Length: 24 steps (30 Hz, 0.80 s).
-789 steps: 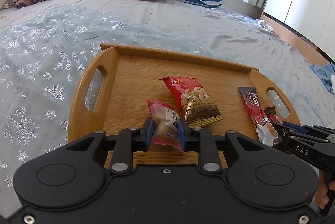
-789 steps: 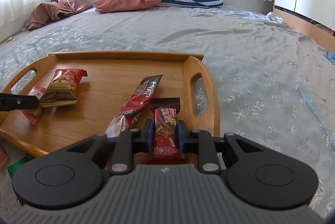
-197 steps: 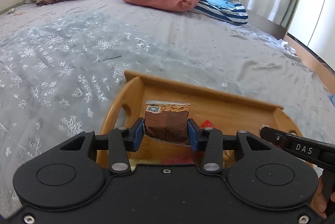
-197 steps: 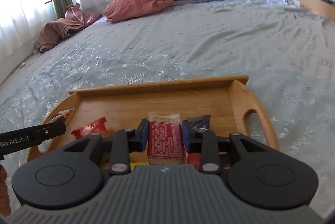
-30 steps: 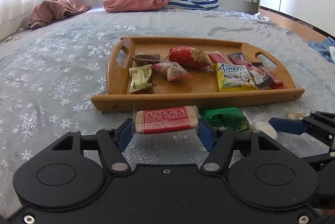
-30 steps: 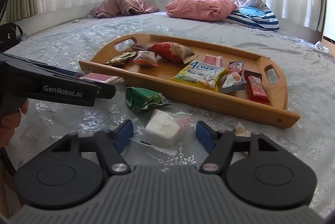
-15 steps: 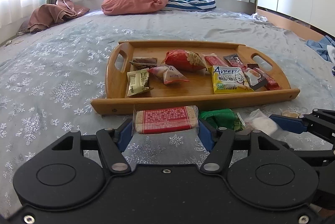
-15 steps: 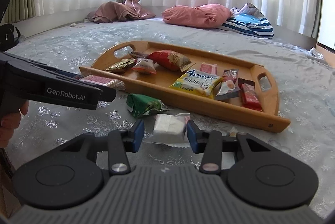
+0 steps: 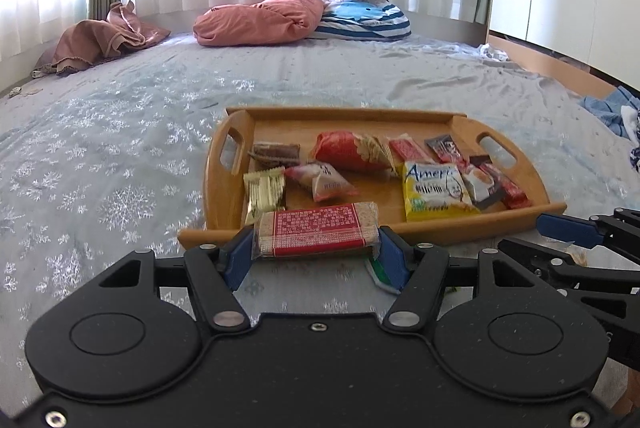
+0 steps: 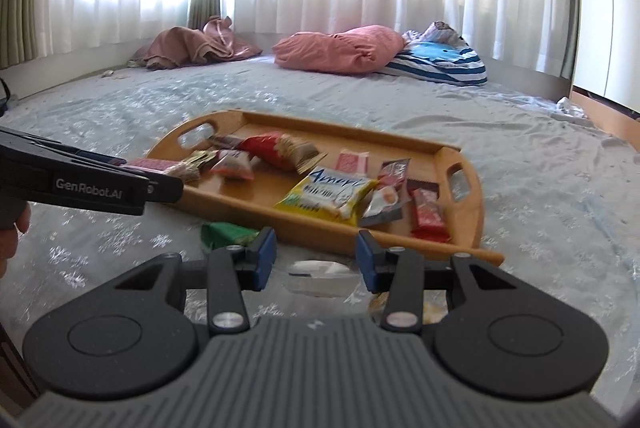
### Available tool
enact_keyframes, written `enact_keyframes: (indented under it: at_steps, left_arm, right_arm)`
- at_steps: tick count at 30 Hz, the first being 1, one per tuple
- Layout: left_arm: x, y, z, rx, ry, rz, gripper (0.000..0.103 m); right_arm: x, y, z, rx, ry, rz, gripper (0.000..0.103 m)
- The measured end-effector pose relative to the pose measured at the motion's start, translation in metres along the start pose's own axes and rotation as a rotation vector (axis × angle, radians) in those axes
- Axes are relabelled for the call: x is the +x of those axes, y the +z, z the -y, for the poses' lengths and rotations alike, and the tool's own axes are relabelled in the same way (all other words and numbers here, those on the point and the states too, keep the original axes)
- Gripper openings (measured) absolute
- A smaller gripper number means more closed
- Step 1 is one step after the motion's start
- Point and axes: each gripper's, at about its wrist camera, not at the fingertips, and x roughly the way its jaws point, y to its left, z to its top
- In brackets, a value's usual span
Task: Organize snacks
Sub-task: 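Lift both held packets and carry them over the wooden tray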
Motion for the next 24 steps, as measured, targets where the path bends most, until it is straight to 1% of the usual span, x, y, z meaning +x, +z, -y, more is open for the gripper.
enact_keyframes:
  at_steps: [3,9,16,20,24]
  left_arm:
    - [0.002,0.004,-0.001,-0.01,-0.001,0.0,0.063]
    - [0.01,0.01,0.0,-0.007,-0.004,-0.002,0.063]
    - [0.026,0.016,0.006,-0.008,-0.03,-0.035,0.063]
    - [0.038,0.019,0.009,-0.015,-0.041,-0.061,0.063]
    - [0.05,0.02,0.009,-0.026,-0.037,-0.087,0.063]
  right_arm:
    - [0.001,0.004,0.003,0.006,-0.015,0.005,0.047]
    - [0.002,0.015,0.01,0.025,-0.017,0.027,0.047]
    - [0.009,0.045,0.023,0.055,-0.016,0.06,0.047]
    - [0.023,0.066,0.038,0.088,-0.011,0.058,0.047]
    - [0.049,0.088,0.058,0.136,-0.017,0.036,0.047]
